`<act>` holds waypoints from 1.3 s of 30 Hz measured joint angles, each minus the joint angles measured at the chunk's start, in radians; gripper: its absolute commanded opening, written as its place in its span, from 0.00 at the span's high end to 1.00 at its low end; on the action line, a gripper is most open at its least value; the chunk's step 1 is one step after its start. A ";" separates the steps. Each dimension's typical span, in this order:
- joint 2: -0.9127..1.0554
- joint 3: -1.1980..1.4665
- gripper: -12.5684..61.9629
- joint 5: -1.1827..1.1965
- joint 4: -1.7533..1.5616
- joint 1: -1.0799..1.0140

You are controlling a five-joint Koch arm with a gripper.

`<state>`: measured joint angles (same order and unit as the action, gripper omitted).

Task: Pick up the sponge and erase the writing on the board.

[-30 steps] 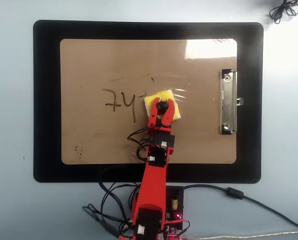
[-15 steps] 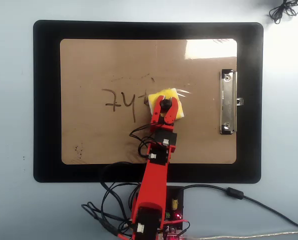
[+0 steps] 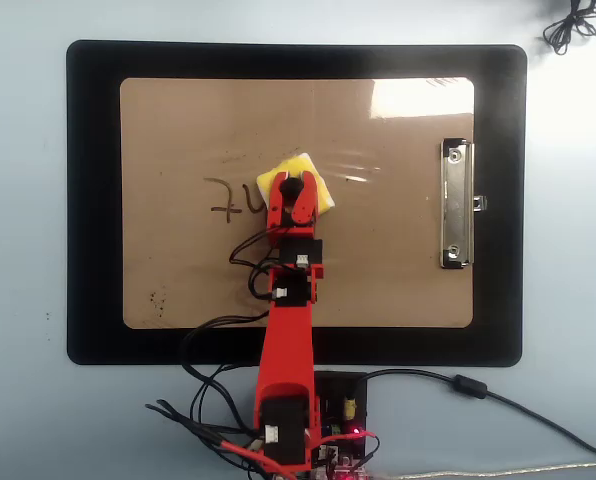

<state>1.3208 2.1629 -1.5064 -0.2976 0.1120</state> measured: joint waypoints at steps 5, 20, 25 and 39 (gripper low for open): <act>0.094 0.132 0.94 -0.014 -0.023 0.008; -0.107 -0.215 0.94 -0.012 0.075 -0.048; 0.130 0.100 0.94 -0.014 0.060 -0.021; 0.235 0.104 0.94 -0.031 0.193 0.150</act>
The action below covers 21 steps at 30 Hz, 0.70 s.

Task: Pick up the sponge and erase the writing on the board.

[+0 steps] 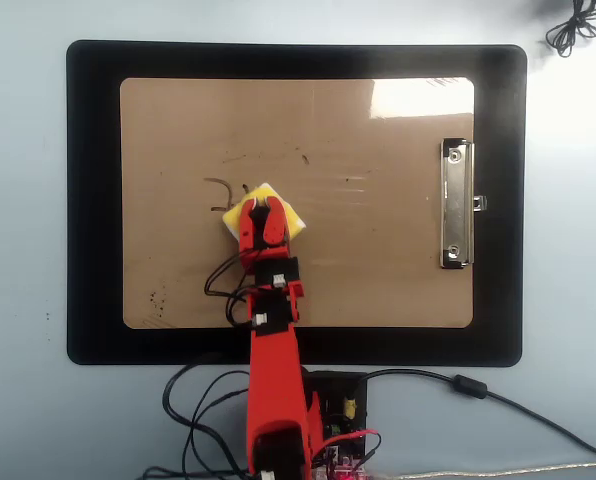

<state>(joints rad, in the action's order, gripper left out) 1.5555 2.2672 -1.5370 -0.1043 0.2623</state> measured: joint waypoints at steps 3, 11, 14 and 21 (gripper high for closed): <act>-0.084 -0.064 0.94 -0.002 -0.003 -0.002; 0.403 0.402 0.94 0.000 0.018 0.000; 0.264 0.296 0.94 0.003 0.018 0.011; -0.233 -0.055 0.94 0.000 -0.244 0.031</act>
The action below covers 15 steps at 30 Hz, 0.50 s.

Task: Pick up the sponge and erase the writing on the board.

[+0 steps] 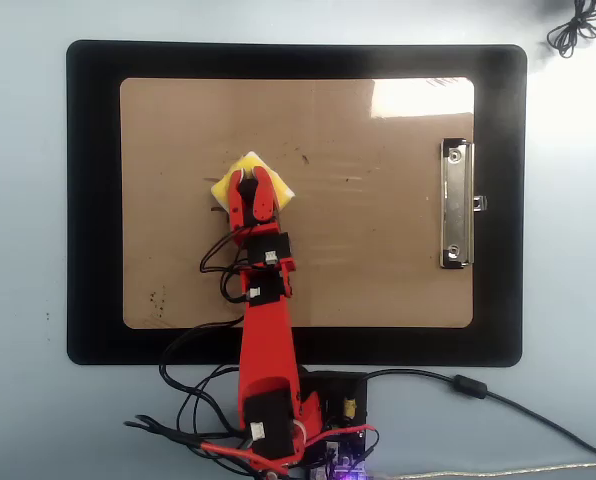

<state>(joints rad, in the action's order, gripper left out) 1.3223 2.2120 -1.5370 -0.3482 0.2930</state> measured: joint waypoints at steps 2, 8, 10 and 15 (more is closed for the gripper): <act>0.100 0.117 0.94 0.000 -0.003 0.000; 0.561 0.571 0.94 0.000 0.015 0.002; 0.606 0.575 0.94 0.003 0.021 -0.008; 0.437 0.408 0.94 0.003 0.020 -0.014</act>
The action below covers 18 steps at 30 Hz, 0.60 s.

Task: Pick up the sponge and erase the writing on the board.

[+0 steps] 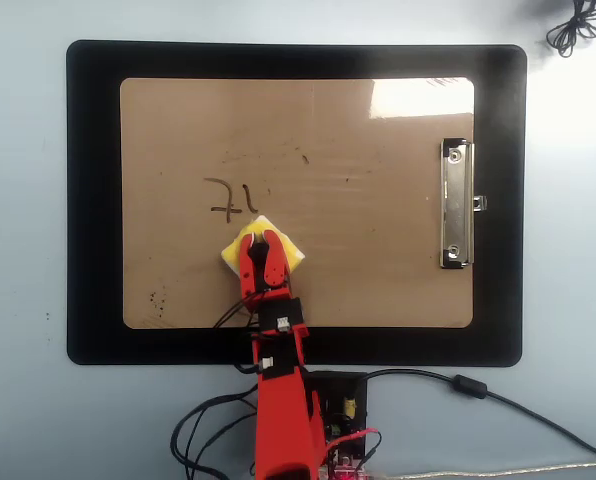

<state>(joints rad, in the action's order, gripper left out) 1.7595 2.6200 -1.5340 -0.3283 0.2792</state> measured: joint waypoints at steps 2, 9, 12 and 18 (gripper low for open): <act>-0.193 -0.160 0.94 -0.003 -0.067 0.011; -0.339 -0.198 0.94 -0.003 -0.239 0.003; -0.107 0.037 0.94 -0.003 -0.201 0.002; -0.152 -0.041 0.94 0.000 -0.190 0.015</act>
<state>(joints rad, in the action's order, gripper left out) 1.6076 2.5786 -1.5340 -0.5185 0.2945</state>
